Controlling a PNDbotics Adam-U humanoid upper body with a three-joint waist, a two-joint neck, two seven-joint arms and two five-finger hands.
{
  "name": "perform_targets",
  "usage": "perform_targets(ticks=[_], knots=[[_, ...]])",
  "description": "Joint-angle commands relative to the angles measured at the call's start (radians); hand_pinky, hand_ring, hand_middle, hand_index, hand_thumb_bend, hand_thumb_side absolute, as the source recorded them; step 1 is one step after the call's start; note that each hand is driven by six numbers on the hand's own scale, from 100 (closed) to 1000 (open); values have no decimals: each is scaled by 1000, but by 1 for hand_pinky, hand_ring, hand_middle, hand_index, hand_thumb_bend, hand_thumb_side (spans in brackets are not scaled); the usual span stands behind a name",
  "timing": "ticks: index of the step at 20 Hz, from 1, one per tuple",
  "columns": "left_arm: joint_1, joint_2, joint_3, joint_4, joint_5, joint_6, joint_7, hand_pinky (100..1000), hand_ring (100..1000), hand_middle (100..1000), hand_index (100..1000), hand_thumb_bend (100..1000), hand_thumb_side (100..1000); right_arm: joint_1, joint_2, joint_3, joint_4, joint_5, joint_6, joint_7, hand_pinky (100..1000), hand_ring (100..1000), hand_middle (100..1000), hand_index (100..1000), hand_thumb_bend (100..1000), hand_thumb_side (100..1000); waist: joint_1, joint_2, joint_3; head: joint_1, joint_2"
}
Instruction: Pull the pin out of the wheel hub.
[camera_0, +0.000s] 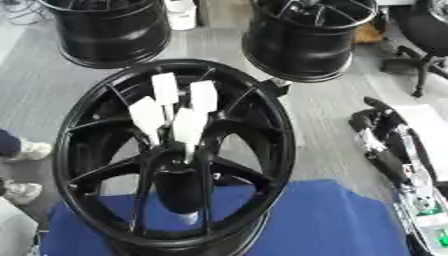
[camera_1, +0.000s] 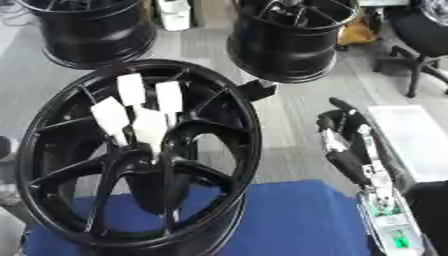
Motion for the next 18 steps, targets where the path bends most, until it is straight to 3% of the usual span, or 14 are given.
perform_targets(ticks=[1,6,11,13,15,18], knots=[[-1,15,2,-19,3,-2,-2,731,952,654,647,621,649,-42,-126,26,-60,-13,-4,22,713,682,642,882,100,470,-3,-20,4,-5,1],[-3,21,-4,-18,0,1,-8,731,953,654,647,621,649,-168,-401,126,-148,-92,-4,131,735,712,687,902,100,411,-13,-23,16,-12,2],[-2,25,-10,-16,-5,2,-15,731,954,653,647,622,649,-355,-615,276,-156,-206,17,304,775,781,779,933,100,223,-20,-26,29,-25,8],[-2,28,-14,-16,-5,2,-19,730,954,653,647,622,649,-452,-656,349,-122,-245,34,414,790,804,803,940,100,201,-22,-28,33,-33,8],[1,30,-16,-14,-6,3,-22,730,954,652,647,623,649,-545,-655,418,-70,-267,46,540,805,827,828,946,100,199,-24,-32,36,-39,11],[0,30,-19,-14,-6,3,-24,730,955,652,648,622,649,-673,-596,497,54,-209,71,718,822,846,847,948,100,344,-24,-34,39,-43,11]])
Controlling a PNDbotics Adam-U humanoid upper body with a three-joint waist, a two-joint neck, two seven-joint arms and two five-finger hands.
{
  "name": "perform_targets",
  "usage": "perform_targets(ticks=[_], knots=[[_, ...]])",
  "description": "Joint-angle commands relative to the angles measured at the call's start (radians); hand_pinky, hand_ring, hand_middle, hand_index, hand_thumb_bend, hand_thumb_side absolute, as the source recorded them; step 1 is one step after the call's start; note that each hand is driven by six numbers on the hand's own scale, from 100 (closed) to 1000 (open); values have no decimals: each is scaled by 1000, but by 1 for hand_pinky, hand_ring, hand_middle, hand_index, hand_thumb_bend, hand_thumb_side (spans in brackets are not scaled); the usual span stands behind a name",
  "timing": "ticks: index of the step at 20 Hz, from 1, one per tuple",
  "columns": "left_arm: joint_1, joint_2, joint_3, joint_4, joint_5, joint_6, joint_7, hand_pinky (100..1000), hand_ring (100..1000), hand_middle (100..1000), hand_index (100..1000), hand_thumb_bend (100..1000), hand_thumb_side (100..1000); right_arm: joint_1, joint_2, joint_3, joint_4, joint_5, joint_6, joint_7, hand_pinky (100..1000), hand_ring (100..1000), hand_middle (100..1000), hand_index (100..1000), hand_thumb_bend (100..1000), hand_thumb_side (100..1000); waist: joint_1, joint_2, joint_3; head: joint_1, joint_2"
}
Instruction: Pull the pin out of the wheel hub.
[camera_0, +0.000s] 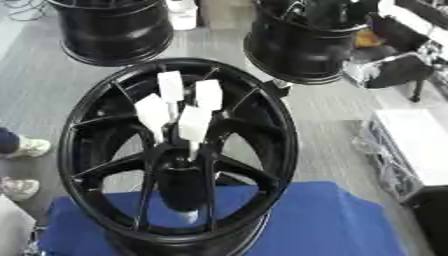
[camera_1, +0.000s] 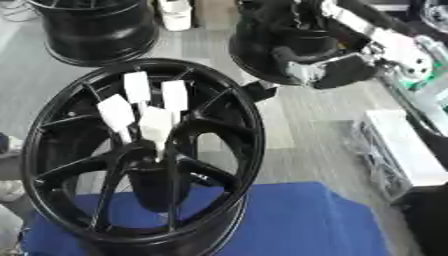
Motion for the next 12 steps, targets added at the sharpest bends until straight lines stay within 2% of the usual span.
perform_targets(ticks=[1,3,6,10,11,12], knots=[[-6,20,-6,-14,-2,-1,-5,730,955,652,648,622,649,-98,38,66,121,57,14,165,825,850,852,949,100,382,5,-14,1,-9,3],[-7,18,-6,-13,-2,-1,-7,730,955,652,648,622,649,-155,99,90,202,123,2,229,833,864,866,953,100,451,6,-14,4,-13,4],[-9,15,-8,-12,-1,-1,-8,730,956,652,648,623,648,-210,185,104,303,202,-32,277,839,874,876,956,100,525,10,-15,10,-20,4],[-9,12,-12,-11,1,0,-11,730,956,651,648,623,648,-263,272,111,387,262,-73,299,850,887,891,961,100,500,14,-16,16,-30,5],[-10,12,-13,-10,2,0,-12,730,956,651,648,621,646,-274,288,112,397,276,-82,301,853,892,894,962,100,541,14,-16,18,-32,5],[-10,11,-14,-10,2,0,-13,730,956,651,648,623,649,-284,303,114,406,289,-91,301,856,896,896,963,100,482,15,-16,20,-34,5]])
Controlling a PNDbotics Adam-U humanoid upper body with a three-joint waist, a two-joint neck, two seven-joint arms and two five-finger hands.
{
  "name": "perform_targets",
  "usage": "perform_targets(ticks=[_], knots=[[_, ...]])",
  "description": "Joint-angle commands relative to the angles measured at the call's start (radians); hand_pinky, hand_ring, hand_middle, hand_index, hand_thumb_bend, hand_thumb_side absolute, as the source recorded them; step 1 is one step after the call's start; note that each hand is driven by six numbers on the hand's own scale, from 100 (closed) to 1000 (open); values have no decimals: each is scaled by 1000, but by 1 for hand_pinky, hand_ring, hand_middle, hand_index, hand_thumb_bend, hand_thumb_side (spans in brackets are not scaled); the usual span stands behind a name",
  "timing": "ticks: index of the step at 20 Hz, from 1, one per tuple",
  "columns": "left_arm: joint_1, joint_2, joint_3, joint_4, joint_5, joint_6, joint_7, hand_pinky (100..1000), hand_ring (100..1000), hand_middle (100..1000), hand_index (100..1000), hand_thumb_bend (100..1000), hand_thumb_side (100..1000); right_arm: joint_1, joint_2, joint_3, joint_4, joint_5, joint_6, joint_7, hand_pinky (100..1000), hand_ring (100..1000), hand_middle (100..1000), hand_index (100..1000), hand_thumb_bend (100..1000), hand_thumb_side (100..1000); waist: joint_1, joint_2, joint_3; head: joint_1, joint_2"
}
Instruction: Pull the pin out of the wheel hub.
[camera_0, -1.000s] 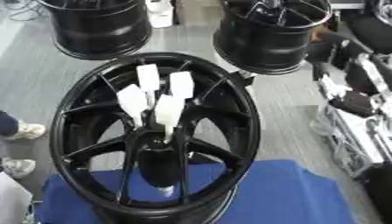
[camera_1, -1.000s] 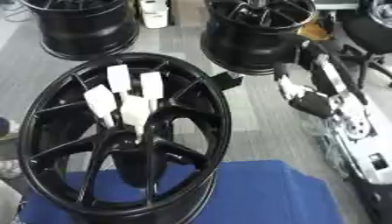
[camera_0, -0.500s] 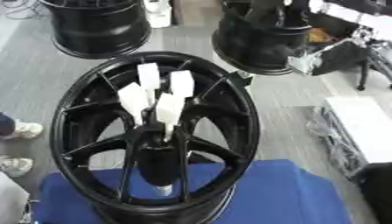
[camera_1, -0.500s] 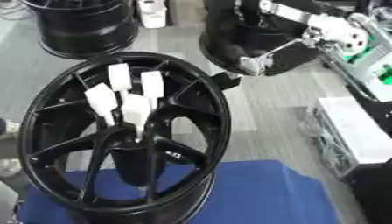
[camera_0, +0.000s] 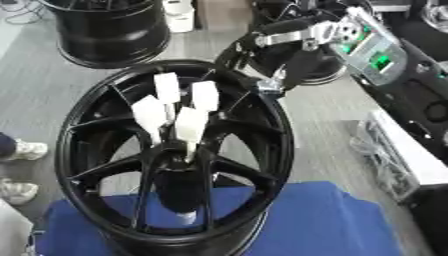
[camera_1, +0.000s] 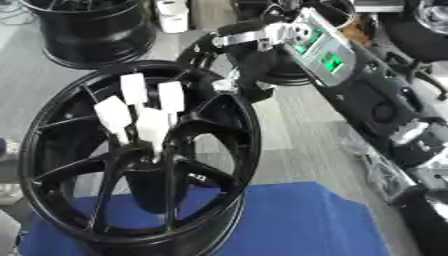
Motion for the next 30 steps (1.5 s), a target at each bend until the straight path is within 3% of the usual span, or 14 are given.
perform_targets(ticks=[1,5,12,23,26,30], knots=[[-10,10,-4,-10,2,-1,-7,730,957,651,648,623,649,-44,35,-3,33,47,-71,47,858,898,897,964,100,462,7,-15,3,-11,4],[-13,8,-8,-8,1,0,-11,730,957,651,648,623,648,-69,85,7,67,98,-99,48,862,902,902,968,100,357,8,-15,9,-19,5],[-17,5,-11,-7,1,0,-13,729,957,649,648,625,648,-78,136,15,130,184,-137,48,865,901,897,969,100,402,11,-12,17,-27,3],[-17,6,-11,-8,2,-1,-13,729,959,648,648,624,648,-70,158,6,206,276,-173,48,862,887,868,964,100,418,11,-10,17,-27,0],[-17,6,-11,-7,2,-1,-13,729,959,648,648,625,648,-68,161,2,218,287,-177,48,858,878,832,961,100,423,11,-10,16,-27,1],[-16,6,-11,-7,2,-1,-12,728,959,647,648,625,648,-65,164,-3,227,295,-182,48,848,843,700,949,100,389,11,-9,16,-27,1]])
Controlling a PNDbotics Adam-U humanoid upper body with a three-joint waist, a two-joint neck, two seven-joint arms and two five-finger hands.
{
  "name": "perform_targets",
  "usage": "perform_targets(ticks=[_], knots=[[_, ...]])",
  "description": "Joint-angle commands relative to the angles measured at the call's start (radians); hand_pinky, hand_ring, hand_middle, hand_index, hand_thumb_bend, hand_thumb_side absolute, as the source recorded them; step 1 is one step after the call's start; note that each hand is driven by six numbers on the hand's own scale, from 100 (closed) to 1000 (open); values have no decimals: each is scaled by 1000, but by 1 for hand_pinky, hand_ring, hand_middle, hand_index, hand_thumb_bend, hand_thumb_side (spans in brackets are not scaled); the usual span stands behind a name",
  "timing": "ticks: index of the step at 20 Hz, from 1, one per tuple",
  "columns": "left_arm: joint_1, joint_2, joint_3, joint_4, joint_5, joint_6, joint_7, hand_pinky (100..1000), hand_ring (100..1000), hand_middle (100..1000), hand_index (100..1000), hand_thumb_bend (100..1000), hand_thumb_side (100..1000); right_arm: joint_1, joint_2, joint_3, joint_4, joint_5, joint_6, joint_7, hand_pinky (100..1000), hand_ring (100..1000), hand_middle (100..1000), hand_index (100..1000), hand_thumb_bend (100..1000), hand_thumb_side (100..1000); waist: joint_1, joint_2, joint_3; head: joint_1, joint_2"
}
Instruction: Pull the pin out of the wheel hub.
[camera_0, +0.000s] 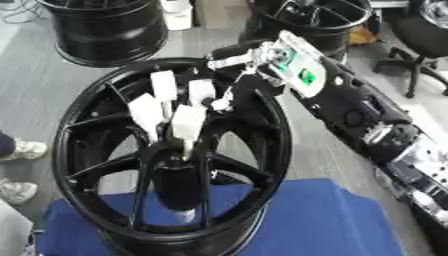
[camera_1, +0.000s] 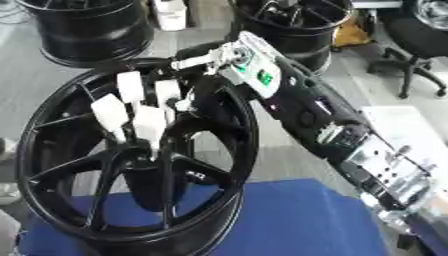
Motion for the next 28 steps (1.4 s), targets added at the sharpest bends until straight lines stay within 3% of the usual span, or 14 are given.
perform_targets(ticks=[1,3,9,18,24,28], knots=[[-9,7,-1,-13,2,-1,0,728,959,647,648,625,648,-15,-7,-19,1,8,-120,111,844,829,644,943,100,357,6,-9,-1,-2,-6],[-9,7,-1,-13,3,-1,0,729,960,648,648,625,648,-16,-6,-26,-1,7,-123,109,833,801,554,927,100,259,6,-9,-1,-3,-6],[-10,6,-2,-13,2,-2,-1,729,961,647,648,625,648,-21,-7,-41,-3,2,-128,35,788,711,376,874,100,242,7,-8,-1,-5,-6],[-8,9,-1,-12,2,0,0,728,962,647,648,626,648,-58,-68,-71,-44,-76,-116,-19,788,704,363,864,100,226,3,-13,-5,-3,-2],[-3,15,5,-12,-2,3,6,728,962,647,649,626,648,-72,-232,-166,-148,-188,-62,-115,792,701,352,863,100,200,-8,-20,-24,15,3],[-1,19,14,-14,-5,4,14,728,963,646,649,626,648,32,-412,-292,-232,-294,-21,-264,782,690,341,859,100,212,-15,-22,-41,35,2]])
